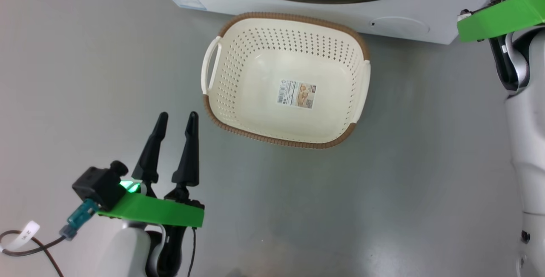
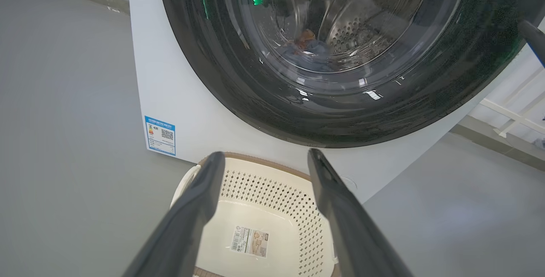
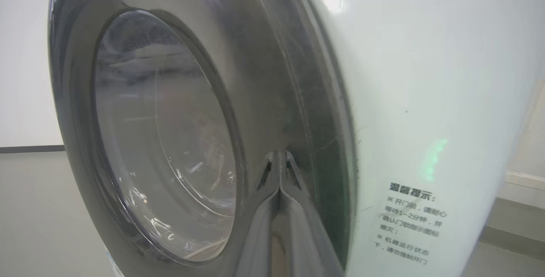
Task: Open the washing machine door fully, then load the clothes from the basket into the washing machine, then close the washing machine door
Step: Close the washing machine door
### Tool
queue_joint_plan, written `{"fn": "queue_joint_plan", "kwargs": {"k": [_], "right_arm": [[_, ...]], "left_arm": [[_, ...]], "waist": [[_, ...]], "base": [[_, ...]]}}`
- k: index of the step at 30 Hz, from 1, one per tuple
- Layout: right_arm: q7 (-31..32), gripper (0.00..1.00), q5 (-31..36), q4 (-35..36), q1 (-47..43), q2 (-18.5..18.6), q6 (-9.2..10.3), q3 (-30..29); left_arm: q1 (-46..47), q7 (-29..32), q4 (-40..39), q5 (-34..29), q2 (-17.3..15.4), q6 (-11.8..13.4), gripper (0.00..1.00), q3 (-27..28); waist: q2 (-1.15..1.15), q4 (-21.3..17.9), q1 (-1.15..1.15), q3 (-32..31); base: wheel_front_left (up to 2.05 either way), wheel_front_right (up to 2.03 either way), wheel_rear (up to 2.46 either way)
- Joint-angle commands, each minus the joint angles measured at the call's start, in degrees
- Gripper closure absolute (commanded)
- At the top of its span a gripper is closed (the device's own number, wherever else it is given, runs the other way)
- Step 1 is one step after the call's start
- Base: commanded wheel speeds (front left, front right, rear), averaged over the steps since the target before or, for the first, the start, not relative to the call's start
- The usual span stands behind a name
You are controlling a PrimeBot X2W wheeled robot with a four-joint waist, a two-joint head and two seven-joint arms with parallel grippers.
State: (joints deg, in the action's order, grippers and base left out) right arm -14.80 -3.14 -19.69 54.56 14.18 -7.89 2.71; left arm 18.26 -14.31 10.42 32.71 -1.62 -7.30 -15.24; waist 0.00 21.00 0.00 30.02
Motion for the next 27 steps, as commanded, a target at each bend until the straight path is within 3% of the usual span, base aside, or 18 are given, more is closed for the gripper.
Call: {"fn": "queue_joint_plan", "kwargs": {"k": [1,7,9,11,12,13,20,27], "right_arm": [[-0.2,1.00,-0.7,2.4,-2.4,-1.4,0.41,0.1],[-0.2,1.00,-2.3,6.0,-8.9,-3.3,0.41,0.9],[-0.2,0.60,-2.8,7.5,-12.0,-4.0,0.41,0.8],[-0.2,0.40,-3.1,8.9,-15.2,-4.8,0.41,0.7],[-0.2,0.13,-3.2,9.6,-16.8,-5.2,0.41,0.5],[-0.2,0.00,-3.3,10.3,-18.5,-5.5,0.41,0.3],[-0.2,0.00,-3.2,13.7,-29.5,-7.5,0.41,0.2],[-0.2,0.00,-3.6,14.8,-40.2,-8.7,0.41,-3.0]], "left_arm": [[-0.3,-0.7,-1.3,-0.4,-1.3,0.3,0.00,2.5],[-1.2,-0.7,-0.4,-3.4,-1.3,0.1,0.00,5.1],[-2.1,-0.7,0.6,-3.6,-1.3,0.1,0.00,6.3],[-3.1,-0.7,1.5,-3.9,-1.3,0.0,0.00,7.6],[-3.6,-0.7,2.1,-3.9,-1.3,0.0,0.00,8.2],[-4.1,-0.7,2.6,-3.9,-1.3,0.0,0.00,8.8],[-8.5,-0.7,5.0,-5.4,-1.4,-0.2,0.00,12.0],[-12.1,-0.7,5.5,-7.5,-1.5,-0.2,0.00,13.4]], "waist": [[0.00,-1.3,0.00,-1.6],[0.00,-3.8,0.00,-5.0],[0.00,-5.1,0.00,-6.7],[0.00,-6.5,0.00,-8.5],[0.00,-7.1,0.00,-9.4],[0.00,-7.8,0.00,-10.5],[0.00,-12.4,0.00,-17.3],[0.00,-13.7,0.00,-23.7]], "base": [[0.00,0.00,0.00],[0.00,0.00,0.00],[0.00,0.00,0.00],[0.00,0.00,0.00],[0.00,0.00,0.00],[0.00,0.00,0.00],[0.00,0.00,0.00],[0.00,0.00,0.00]]}}
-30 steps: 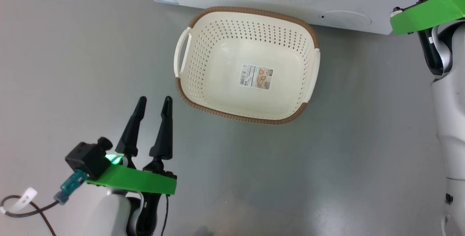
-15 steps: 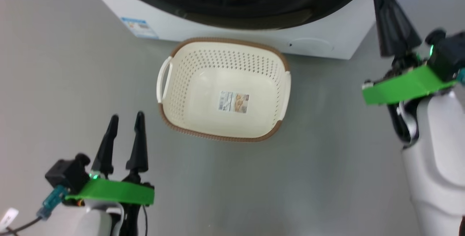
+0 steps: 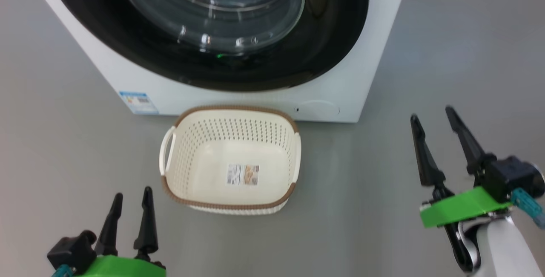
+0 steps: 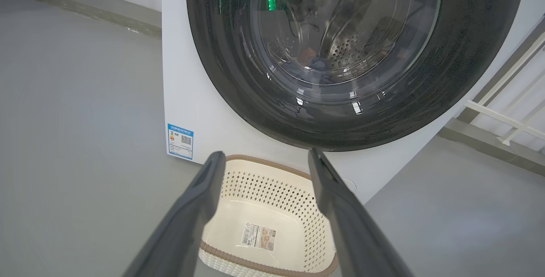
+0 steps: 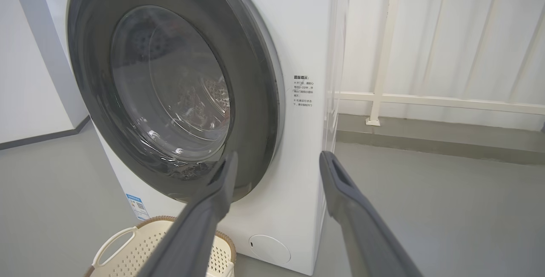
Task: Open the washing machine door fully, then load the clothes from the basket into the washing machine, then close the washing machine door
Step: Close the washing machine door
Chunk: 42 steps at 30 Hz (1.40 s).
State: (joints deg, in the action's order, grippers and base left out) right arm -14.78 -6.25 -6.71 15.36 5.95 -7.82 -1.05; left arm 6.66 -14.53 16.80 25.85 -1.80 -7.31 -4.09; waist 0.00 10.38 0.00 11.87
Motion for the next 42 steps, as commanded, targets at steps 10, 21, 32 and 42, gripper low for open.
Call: {"fn": "queue_joint_plan", "kwargs": {"k": [10,21,32,42], "right_arm": [[-0.2,0.00,0.1,1.5,-9.6,-1.6,0.33,-2.9],[-0.2,0.00,1.9,0.2,-12.4,-1.9,0.33,-4.6],[-0.2,0.00,2.7,-1.8,-13.6,-2.2,0.33,-7.0],[-0.2,0.00,3.1,-3.3,-13.7,-2.6,0.33,-7.9]], "left_arm": [[-4.4,-0.5,-0.3,-2.9,-1.2,-0.2,0.00,3.7],[-6.4,-0.5,-0.1,-4.0,-1.1,-0.2,0.00,4.9],[-7.1,-0.5,-0.4,-4.4,-1.1,-0.2,0.00,5.5],[-6.9,-0.5,-0.4,-4.5,-1.1,-0.2,0.00,5.7]], "waist": [[0.00,-4.4,0.00,-10.8],[0.00,-5.7,0.00,-11.7],[0.00,-6.2,0.00,-11.9],[0.00,-6.2,0.00,-11.6]], "base": [[0.00,0.00,0.00],[0.00,0.00,0.00],[0.00,0.00,0.00],[0.00,0.00,0.00]]}}
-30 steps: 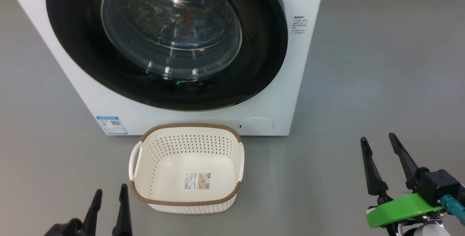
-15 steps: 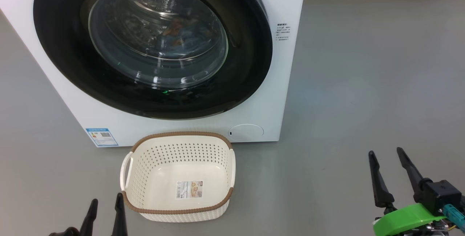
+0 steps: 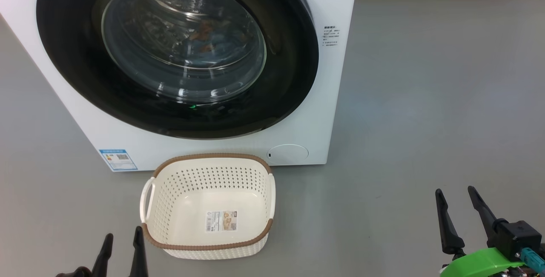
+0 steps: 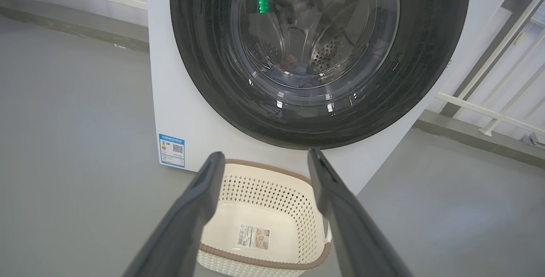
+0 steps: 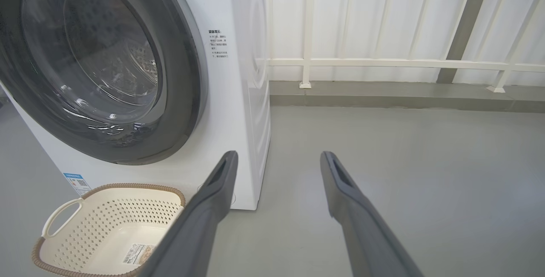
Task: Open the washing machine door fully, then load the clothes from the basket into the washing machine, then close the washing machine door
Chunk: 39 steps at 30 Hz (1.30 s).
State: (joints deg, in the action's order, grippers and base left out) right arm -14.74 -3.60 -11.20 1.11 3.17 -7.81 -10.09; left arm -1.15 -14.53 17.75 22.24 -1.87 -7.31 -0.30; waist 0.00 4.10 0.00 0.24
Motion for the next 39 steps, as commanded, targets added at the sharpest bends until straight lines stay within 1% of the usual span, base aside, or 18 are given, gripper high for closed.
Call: {"fn": "queue_joint_plan", "kwargs": {"k": [1,21,39], "right_arm": [[-0.3,0.00,0.4,1.0,0.6,0.1,0.32,1.1],[-0.3,0.00,0.5,-0.1,1.4,-0.2,0.32,1.1],[-0.3,0.00,0.5,-0.2,1.4,-0.1,0.32,1.4]], "left_arm": [[0.9,-0.5,-1.4,-0.9,-1.0,-0.2,0.00,1.9],[0.9,-0.5,-1.5,-0.9,-1.0,-0.2,0.00,2.1],[0.8,-0.5,-1.7,-1.0,-1.0,-0.2,0.00,2.4]], "waist": [[0.00,0.1,0.00,0.1],[0.00,1.2,0.00,0.0],[0.00,1.2,0.00,-0.4]], "base": [[0.00,0.00,0.00],[0.00,0.00,0.00],[0.00,0.00,0.00]]}}
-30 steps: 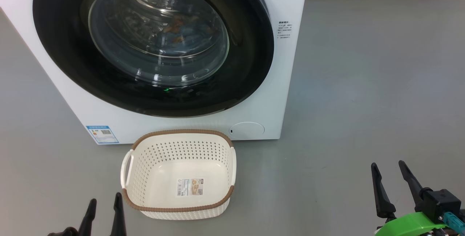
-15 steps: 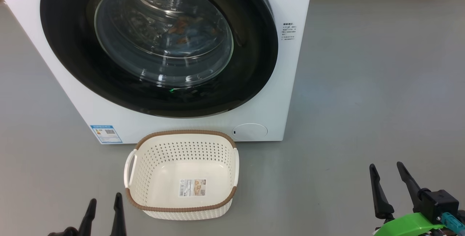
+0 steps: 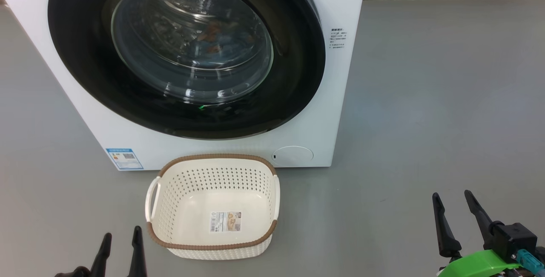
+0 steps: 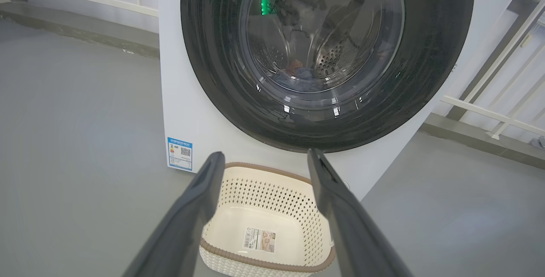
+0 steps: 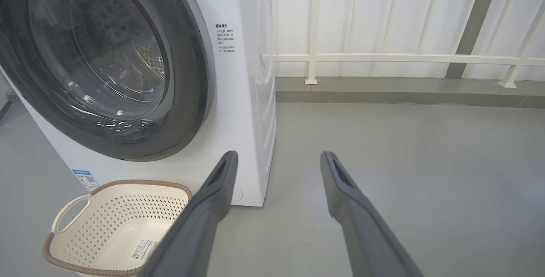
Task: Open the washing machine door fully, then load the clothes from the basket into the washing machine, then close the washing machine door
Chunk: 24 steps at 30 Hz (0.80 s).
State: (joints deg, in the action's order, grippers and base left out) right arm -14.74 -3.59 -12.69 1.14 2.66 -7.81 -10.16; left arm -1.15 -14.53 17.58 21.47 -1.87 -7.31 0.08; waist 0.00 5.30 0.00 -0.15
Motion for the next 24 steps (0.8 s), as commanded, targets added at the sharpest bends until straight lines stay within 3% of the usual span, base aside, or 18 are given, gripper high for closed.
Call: {"fn": "queue_joint_plan", "kwargs": {"k": [1,9,10,17,21,24], "right_arm": [[-0.3,0.00,0.5,1.3,1.3,0.4,0.32,1.5],[-0.3,0.00,0.4,1.2,1.2,0.5,0.32,1.6],[0.0,1.00,0.0,0.0,0.0,0.0,0.00,0.0],[0.8,1.00,-1.9,-3.5,0.2,-0.8,-0.04,-0.3],[1.6,1.00,-4.7,-3.4,0.3,-0.7,-0.02,-0.1],[2.0,1.00,-6.9,-3.3,0.3,-0.7,-0.02,0.1]], "left_arm": [[0.8,-0.5,-1.6,-0.2,-1.0,-0.2,0.00,2.1],[0.5,-0.5,-1.8,-0.2,-1.0,-0.2,0.00,2.2],[0.0,0.0,-0.3,0.0,0.0,0.0,1.00,0.2],[-0.5,0.8,2.2,1.6,0.8,0.0,1.00,-0.3],[-0.3,1.5,1.9,3.9,0.7,0.0,1.00,0.0],[-0.2,1.9,1.8,5.6,0.6,0.0,1.00,0.1]], "waist": [[0.00,0.0,0.00,0.0],[0.00,-0.1,0.00,-0.1],[0.00,-0.1,0.00,-0.1],[0.00,-0.2,0.02,-0.1],[0.00,-0.4,0.14,-0.2],[0.00,-0.5,0.04,-0.1]], "base": [[0.00,0.00,0.00],[0.00,0.00,0.00],[0.00,0.00,0.00],[0.00,0.00,0.00],[0.00,0.00,0.00],[0.00,0.00,0.00]]}}
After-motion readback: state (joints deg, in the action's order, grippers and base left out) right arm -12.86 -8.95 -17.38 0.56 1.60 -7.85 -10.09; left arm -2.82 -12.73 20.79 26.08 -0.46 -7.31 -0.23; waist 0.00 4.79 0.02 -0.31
